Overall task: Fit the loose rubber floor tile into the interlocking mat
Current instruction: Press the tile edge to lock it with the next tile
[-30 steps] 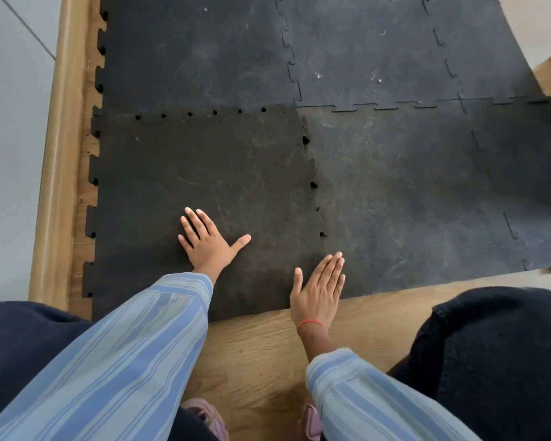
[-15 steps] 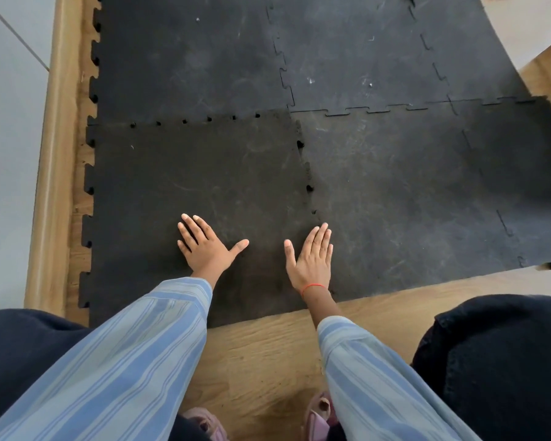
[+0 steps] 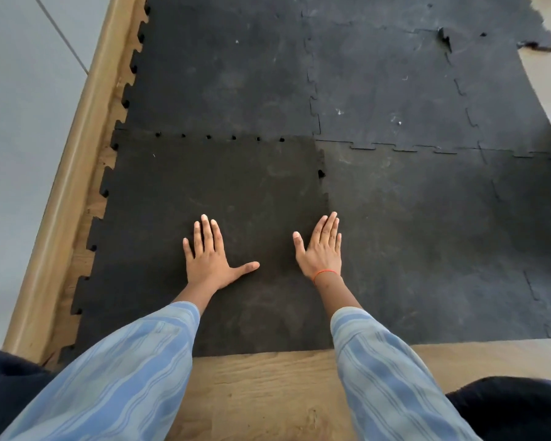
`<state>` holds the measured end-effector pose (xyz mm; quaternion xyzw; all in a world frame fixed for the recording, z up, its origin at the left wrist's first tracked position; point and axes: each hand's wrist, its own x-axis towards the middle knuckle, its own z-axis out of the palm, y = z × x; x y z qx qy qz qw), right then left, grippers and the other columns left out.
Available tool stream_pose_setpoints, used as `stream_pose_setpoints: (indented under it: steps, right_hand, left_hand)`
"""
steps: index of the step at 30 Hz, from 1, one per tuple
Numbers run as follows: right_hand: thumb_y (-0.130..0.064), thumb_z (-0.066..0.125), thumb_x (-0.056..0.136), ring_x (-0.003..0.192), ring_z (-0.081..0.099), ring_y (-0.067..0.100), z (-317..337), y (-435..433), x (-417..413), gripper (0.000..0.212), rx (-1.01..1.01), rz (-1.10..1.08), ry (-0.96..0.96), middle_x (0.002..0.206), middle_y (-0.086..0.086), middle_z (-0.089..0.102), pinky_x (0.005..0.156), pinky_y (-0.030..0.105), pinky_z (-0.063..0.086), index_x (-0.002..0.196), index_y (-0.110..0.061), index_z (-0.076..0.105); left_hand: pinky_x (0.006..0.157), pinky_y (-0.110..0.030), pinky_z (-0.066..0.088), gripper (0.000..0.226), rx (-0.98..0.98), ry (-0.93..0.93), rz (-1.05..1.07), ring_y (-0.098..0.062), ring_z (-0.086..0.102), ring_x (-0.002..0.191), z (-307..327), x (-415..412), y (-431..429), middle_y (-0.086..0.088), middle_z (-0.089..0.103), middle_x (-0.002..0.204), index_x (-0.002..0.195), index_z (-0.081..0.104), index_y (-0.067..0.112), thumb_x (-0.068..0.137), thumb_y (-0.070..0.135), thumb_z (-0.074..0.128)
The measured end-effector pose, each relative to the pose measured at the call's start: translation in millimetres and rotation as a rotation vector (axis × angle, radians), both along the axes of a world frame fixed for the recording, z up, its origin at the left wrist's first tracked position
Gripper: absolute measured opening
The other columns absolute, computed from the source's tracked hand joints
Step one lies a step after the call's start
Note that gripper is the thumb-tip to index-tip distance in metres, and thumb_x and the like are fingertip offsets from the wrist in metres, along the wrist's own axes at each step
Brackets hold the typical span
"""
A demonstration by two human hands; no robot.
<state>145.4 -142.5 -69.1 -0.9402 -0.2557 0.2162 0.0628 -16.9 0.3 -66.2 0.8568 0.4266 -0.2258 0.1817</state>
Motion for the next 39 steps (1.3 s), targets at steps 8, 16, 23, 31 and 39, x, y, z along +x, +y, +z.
stream_pose_setpoints:
  steps: [8, 16, 23, 31, 39]
  right_hand:
    - [-0.071, 0.025, 0.086, 0.146, -0.021, 0.021, -1, 30, 31, 0.100, -0.105, 0.098, 0.062, 0.158, 0.010, -0.023, 0.122, 0.040, -0.008, 0.148, -0.004, -0.015]
    - [-0.070, 0.019, 0.088, 0.146, -0.020, 0.017, 4, 45, 52, 0.094, -0.035, 0.133, 0.049, 0.158, 0.007, -0.022, 0.122, 0.039, -0.009, 0.149, -0.006, -0.013]
    - [-0.067, 0.016, 0.090, 0.147, -0.017, 0.018, -19, 85, 89, 0.088, 0.054, 0.131, -0.161, 0.159, 0.006, -0.018, 0.122, 0.040, -0.007, 0.149, -0.008, -0.012]
    - [-0.073, 0.024, 0.085, 0.147, -0.017, 0.019, -11, 93, 104, 0.099, -0.067, 0.189, -0.044, 0.159, 0.006, -0.021, 0.122, 0.040, -0.005, 0.149, -0.008, -0.013]
    - [-0.064, 0.039, 0.088, 0.149, -0.007, 0.025, 53, 127, 105, 0.095, -0.434, 0.134, 0.337, 0.159, 0.010, -0.018, 0.122, 0.043, 0.004, 0.150, -0.006, -0.003]
  left_hand:
    - [0.113, -0.060, -0.009, 0.161, -0.098, 0.088, -0.035, -0.030, -0.034, 0.141, 9, 32, 33, -0.012, -0.043, 0.150, 0.143, -0.034, 0.007, 0.042, 0.097, 0.052]
    - [0.118, -0.055, -0.005, 0.165, -0.124, 0.111, -0.139, -0.027, -0.032, 0.143, 23, 58, 66, -0.010, -0.043, 0.150, 0.146, -0.031, 0.008, 0.041, 0.089, 0.066]
    - [0.114, -0.058, -0.012, 0.172, -0.106, 0.137, -0.196, -0.029, -0.040, 0.138, 7, 72, 81, -0.010, -0.049, 0.145, 0.141, -0.038, 0.007, 0.033, 0.089, 0.068]
    - [0.115, -0.056, -0.009, 0.171, -0.098, 0.165, -0.174, -0.030, -0.037, 0.139, 9, 78, 83, -0.012, -0.046, 0.147, 0.143, -0.036, 0.006, 0.036, 0.084, 0.074]
    - [0.121, -0.048, 0.004, 0.158, -0.177, 0.249, -0.176, -0.028, -0.029, 0.144, 30, 82, 91, -0.009, -0.043, 0.150, 0.147, -0.031, 0.008, 0.054, 0.059, 0.087]
